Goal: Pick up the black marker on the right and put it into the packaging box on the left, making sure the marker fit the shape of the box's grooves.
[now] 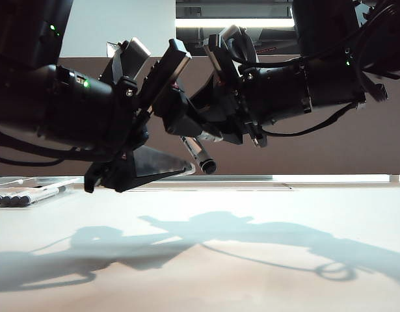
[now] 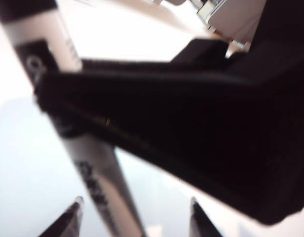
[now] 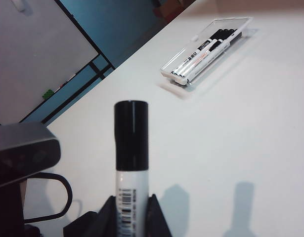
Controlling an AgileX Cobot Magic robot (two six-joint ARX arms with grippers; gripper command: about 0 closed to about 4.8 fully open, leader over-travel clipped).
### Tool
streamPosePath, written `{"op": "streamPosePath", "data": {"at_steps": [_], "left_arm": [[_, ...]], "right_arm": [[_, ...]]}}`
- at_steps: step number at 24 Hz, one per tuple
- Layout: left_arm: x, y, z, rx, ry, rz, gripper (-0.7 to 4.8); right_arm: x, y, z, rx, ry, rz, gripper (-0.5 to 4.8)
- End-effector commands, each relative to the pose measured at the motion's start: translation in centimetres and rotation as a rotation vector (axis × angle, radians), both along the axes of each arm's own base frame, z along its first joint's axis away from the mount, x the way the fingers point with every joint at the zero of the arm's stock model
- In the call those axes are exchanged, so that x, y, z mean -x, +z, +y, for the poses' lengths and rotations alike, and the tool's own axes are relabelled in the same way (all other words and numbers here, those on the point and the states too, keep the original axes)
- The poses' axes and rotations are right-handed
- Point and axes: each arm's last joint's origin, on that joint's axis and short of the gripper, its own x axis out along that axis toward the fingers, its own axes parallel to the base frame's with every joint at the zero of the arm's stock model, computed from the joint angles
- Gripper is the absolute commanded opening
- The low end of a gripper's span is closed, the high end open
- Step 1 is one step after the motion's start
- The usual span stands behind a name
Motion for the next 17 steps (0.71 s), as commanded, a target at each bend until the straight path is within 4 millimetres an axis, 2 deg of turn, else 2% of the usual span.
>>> {"op": "streamPosePath", "data": {"at_steps": [1,4,7,15,17], "left_arm": [[-0.16,0.34,-0.13,0.050,0.006,-0.005,2.68],[-0.16,0.34,-0.13,0.050,0.006,-0.004,2.67],[-0.18,0.34,-0.11,0.050,0.007,-0.005,2.33],[-0.18,0.34,-0.11,0.050,0.007,-0.005,2.31],[-0.18,0.34,-0.11,0.050,0.007,-0.005,2.03]], "right_arm": [[0.02,0.39,0.08,-0.016,0.004,-0.019,-0.06],[0.02,0.39,0.09,-0.016,0.006,-0.019,-0.06],[0.04,0.37,0.09,-0.016,0.011,-0.016,-0.06],[0.06,0.34,0.10,-0.014,0.016,-0.013,-0.06],[0.06,0.34,0.10,-0.014,0.016,-0.013,-0.06]]}}
